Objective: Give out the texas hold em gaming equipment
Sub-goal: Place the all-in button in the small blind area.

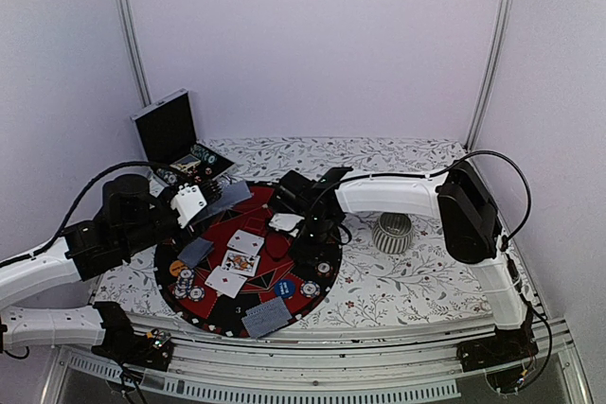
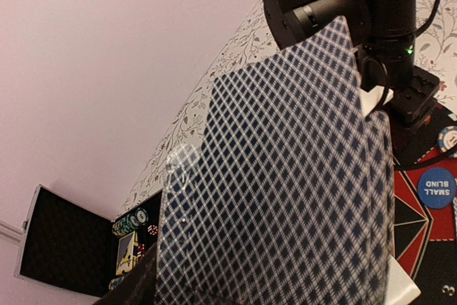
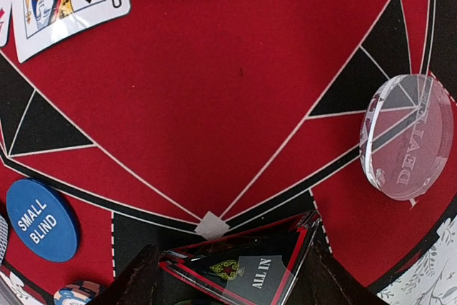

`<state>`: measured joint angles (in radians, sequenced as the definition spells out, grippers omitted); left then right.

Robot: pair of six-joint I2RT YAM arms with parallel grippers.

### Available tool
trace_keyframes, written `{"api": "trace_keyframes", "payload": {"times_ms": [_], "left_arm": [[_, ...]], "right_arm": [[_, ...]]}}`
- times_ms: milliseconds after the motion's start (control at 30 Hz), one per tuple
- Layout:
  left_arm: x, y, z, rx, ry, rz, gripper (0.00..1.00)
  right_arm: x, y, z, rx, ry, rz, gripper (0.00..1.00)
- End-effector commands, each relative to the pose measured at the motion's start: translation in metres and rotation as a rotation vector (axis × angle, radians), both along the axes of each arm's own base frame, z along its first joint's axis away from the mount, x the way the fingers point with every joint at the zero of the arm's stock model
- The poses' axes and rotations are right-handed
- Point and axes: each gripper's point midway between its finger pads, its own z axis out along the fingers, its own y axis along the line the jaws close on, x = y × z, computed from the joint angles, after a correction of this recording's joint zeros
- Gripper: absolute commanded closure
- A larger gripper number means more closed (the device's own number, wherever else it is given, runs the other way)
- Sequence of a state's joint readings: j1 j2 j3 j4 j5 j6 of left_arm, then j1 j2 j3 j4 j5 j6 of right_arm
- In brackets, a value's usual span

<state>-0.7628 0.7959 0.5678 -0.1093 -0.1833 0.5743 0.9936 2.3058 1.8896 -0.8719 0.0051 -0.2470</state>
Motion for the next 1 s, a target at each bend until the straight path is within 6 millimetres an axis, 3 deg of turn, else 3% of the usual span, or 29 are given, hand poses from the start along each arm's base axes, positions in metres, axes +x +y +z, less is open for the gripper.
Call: {"api": "trace_keyframes", "payload": {"times_ms": [0,367,467,567,633,667,833,967], "left_arm": [[0.003,0.000,0.019,-0.043,-0.028,0.006,0.47],[0.004,0.000,0.018,-0.041,-0.027,0.005,0.47],[0.004,0.000,0.018,-0.040,-0.027,0.005,0.47],[0.004,0.000,0.018,-0.041,-0.027,0.006,0.47],[0.004,0.000,0.019,-0.041,-0.028,0.005,0.47],[0.004,0.000,0.019,-0.042,-0.028,0.005,0.47],[0.004,0.000,0.020,-0.045,-0.031,0.006,0.47],[0.003,0.001,0.022,-0.048,-0.036,0.007,0.47]], "right_arm": [[-0.003,0.010,0.002,0.021,0.003,0.063,0.56],[-0.026,0.014,-0.002,0.016,0.070,0.120,0.53],[-0.030,0.018,-0.001,0.020,0.073,0.137,0.46],[-0.028,0.020,0.005,0.033,0.063,0.136,0.26],[-0.026,0.023,0.016,0.057,0.044,0.132,0.05],[-0.023,0.026,0.024,0.078,0.029,0.130,0.00],[-0.010,0.043,0.073,0.208,-0.073,0.116,0.01],[0.008,0.043,0.115,0.296,-0.194,0.081,0.01]]}}
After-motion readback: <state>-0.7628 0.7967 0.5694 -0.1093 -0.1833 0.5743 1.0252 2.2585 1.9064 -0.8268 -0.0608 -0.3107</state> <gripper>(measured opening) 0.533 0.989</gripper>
